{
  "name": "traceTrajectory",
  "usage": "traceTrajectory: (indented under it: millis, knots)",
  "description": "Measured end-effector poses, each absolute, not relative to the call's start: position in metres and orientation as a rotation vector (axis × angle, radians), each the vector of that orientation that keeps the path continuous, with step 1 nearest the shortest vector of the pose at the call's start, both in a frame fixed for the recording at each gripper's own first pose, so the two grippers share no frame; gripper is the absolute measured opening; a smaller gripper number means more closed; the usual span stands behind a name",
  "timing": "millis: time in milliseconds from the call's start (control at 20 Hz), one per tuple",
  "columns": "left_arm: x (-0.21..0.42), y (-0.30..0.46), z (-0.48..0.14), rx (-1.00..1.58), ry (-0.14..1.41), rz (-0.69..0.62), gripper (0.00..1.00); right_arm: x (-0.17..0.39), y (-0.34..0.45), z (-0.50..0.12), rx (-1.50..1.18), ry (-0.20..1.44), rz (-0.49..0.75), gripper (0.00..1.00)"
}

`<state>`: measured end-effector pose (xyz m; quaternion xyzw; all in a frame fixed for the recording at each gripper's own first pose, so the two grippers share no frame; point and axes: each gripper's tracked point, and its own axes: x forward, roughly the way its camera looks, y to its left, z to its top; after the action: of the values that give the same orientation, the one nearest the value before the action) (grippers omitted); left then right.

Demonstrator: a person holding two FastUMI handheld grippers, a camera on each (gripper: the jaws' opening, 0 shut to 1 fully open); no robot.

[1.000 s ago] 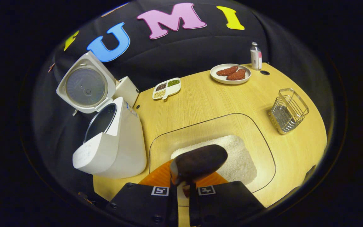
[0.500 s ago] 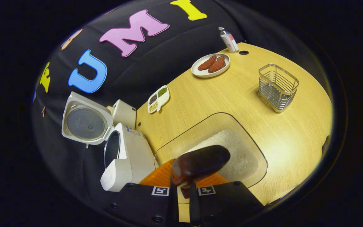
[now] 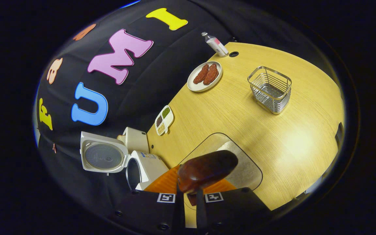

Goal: Close the left gripper, press the button to open the rice cooker; take a wooden spoon from the chopstick holder with the right hand, scoop a spoonful of rice and pour it into the rice cooker, then put the wooden spoon back into the chopstick holder.

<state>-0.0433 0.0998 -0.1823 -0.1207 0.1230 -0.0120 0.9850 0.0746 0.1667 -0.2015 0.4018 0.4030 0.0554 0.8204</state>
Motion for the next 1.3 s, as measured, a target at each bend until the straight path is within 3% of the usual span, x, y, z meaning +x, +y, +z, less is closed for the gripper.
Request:
traceTrajectory:
  millis: [500, 1300]
  knots:
    - [-0.062, 0.111, -0.187, -0.271, 0.249, 0.027, 0.95, 0.098, 0.192, -0.14, 1.021, 0.817, 0.161, 0.18]
    - [-0.072, 0.165, -0.19, -0.327, 0.232, 0.133, 0.95, 0.137, 0.357, -0.069, 1.071, 0.84, 0.362, 0.18]
